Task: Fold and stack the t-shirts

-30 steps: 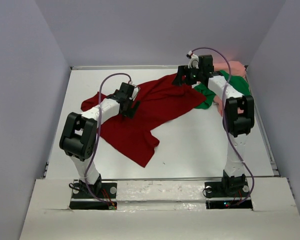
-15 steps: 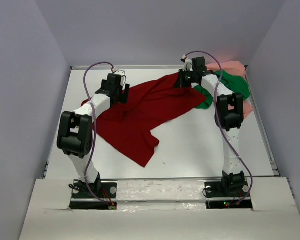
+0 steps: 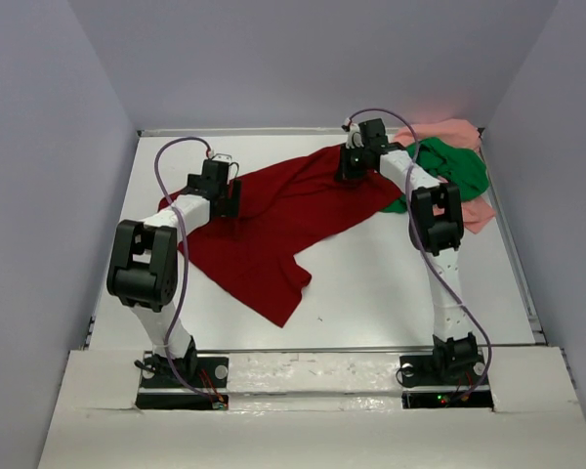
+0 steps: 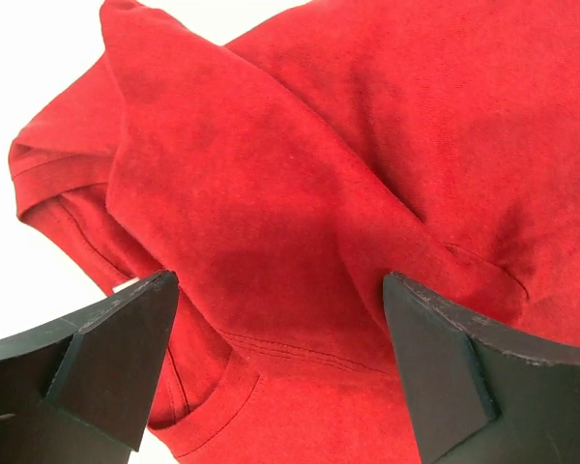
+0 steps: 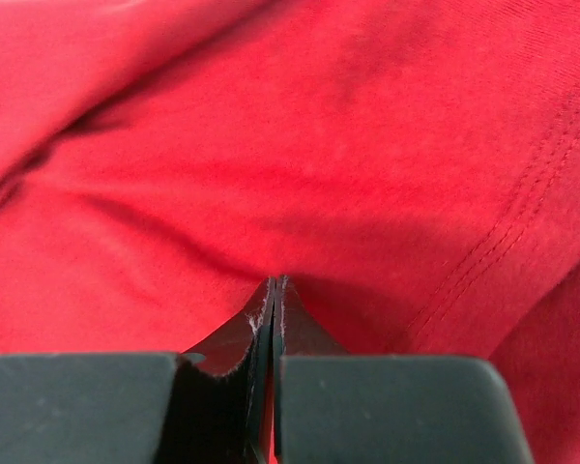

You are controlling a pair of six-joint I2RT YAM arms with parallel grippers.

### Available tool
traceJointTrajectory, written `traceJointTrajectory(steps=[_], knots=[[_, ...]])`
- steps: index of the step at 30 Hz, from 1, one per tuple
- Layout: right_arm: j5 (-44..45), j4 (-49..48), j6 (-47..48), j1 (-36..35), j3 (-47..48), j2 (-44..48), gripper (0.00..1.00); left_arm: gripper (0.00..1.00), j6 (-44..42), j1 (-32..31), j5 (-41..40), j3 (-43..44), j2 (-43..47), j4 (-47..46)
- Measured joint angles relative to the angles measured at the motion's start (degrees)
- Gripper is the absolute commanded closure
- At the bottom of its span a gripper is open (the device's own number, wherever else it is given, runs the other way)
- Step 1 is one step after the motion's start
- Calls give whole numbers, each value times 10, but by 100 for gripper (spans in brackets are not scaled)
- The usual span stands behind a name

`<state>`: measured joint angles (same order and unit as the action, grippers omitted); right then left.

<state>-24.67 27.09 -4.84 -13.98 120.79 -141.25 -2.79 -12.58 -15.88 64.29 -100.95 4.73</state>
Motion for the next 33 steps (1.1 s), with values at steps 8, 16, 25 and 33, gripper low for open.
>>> traceJointTrajectory(steps=[8, 16, 25, 33], knots=[[117, 26, -14, -24, 106, -51, 100, 1, 10, 0, -40, -33, 40, -40], [210, 77, -14, -41, 298, -147, 100, 1, 16, 0, -46, -39, 102, -63], [232, 93, -19, -42, 276, -155, 100, 7, 39, 2, -15, -34, 102, -36], [209, 113, -20, -40, 171, -85, 100, 7, 47, 24, 25, -15, 53, 10]])
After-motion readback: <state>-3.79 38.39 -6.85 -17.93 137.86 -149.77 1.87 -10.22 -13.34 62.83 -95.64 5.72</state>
